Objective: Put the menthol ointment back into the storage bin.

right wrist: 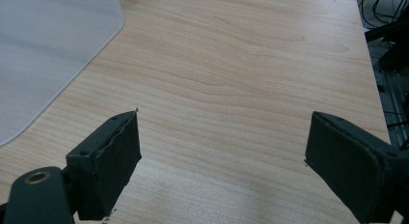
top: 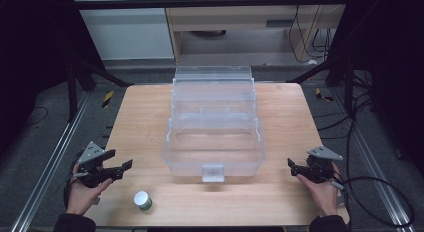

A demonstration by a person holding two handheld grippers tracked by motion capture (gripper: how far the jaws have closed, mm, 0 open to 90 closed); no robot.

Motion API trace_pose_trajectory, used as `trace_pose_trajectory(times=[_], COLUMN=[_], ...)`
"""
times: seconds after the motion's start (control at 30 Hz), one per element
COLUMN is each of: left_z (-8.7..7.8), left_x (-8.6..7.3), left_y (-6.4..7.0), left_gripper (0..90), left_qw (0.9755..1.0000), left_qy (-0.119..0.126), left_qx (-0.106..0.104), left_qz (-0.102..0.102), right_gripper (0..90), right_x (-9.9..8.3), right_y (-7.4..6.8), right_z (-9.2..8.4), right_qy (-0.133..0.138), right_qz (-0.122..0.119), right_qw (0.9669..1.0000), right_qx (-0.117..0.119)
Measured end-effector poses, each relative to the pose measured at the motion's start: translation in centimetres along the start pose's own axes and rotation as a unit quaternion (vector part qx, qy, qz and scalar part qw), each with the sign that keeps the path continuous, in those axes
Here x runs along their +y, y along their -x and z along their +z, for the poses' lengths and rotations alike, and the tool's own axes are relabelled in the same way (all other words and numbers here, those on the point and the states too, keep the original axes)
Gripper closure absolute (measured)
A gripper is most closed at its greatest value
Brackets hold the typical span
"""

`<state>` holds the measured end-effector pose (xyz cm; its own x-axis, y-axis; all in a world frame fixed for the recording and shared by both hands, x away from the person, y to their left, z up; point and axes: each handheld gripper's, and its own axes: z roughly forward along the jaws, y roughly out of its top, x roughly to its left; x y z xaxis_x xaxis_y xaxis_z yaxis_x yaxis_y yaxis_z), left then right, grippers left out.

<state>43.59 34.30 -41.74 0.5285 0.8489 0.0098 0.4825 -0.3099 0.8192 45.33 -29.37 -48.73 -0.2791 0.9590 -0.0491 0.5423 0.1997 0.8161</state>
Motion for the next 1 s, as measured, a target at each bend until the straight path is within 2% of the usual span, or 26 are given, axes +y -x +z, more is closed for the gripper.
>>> trace_pose_trajectory(times=[0.1,0.17,0.2,0.23,0.27,0.33,0.4,0.47,0.6,0.63,0.67,0.73,0.8,0.83,1.0], left_z=[-0.4,-0.6,-0.6,-0.8,-0.8,-1.0,-1.0,-1.3,-1.4,-1.4,-1.5,-1.5,-1.5,-1.6,-1.5], left_x=[0.5,0.7,0.7,0.9,0.9,1.1,1.2,1.4,1.7,1.7,1.8,2.0,2.1,2.2,2.3], left_y=[0.1,0.2,0.2,0.3,0.3,0.3,0.3,0.5,0.9,0.9,1.0,1.1,1.1,1.3,1.9], left_gripper=[21.8,21.6,21.6,21.6,21.6,21.6,21.9,22.5,23.7,24.0,24.1,24.3,24.5,24.8,25.2], left_qw=[0.9994,0.9985,0.9985,0.9974,0.9974,0.9955,0.9951,0.9925,0.9878,0.9878,0.9853,0.9830,0.9820,0.9787,0.9701], left_qy=[-0.007,-0.013,-0.013,-0.019,-0.019,-0.030,-0.031,-0.039,-0.059,-0.059,-0.069,-0.075,-0.079,-0.086,-0.105], left_qx=[-0.018,-0.030,-0.030,-0.041,-0.041,-0.060,-0.063,-0.079,-0.091,-0.091,-0.096,-0.101,-0.103,-0.107,-0.123], left_qz=[0.030,0.043,0.043,0.056,0.056,0.067,0.070,0.085,0.112,0.112,0.123,0.134,0.137,0.152,0.181], right_gripper=[12.4,12.4,12.4,12.4,12.3,12.2,12.2,12.2,12.2,12.2,12.2,12.2,12.2,12.0,11.9], right_x=[0.0,-0.1,-0.1,-0.1,-0.1,-0.1,-0.1,-0.1,-0.2,-0.2,-0.2,-0.2,-0.2,-0.2,-0.3], right_y=[-0.1,-0.1,-0.1,-0.2,-0.2,-0.2,-0.2,-0.2,-0.2,-0.2,-0.2,-0.2,-0.2,-0.2,-0.1], right_z=[0.0,0.1,0.1,0.1,0.1,0.1,0.1,0.1,0.2,0.2,0.1,0.1,0.1,0.2,0.2], right_qy=[-0.001,-0.003,-0.003,-0.004,-0.004,-0.005,-0.005,-0.008,-0.010,-0.008,-0.009,-0.009,-0.009,-0.011,-0.012], right_qz=[-0.001,-0.006,-0.006,-0.007,-0.008,-0.008,-0.010,-0.013,-0.017,-0.018,-0.018,-0.018,-0.018,-0.018,-0.015], right_qw=[1.0000,1.0000,1.0000,1.0000,1.0000,0.9999,0.9999,0.9999,0.9998,0.9998,0.9998,0.9998,0.9998,0.9998,0.9998], right_qx=[0.003,0.003,0.003,0.003,0.002,0.003,0.002,0.002,0.001,0.001,0.001,0.001,0.001,0.001,0.004])
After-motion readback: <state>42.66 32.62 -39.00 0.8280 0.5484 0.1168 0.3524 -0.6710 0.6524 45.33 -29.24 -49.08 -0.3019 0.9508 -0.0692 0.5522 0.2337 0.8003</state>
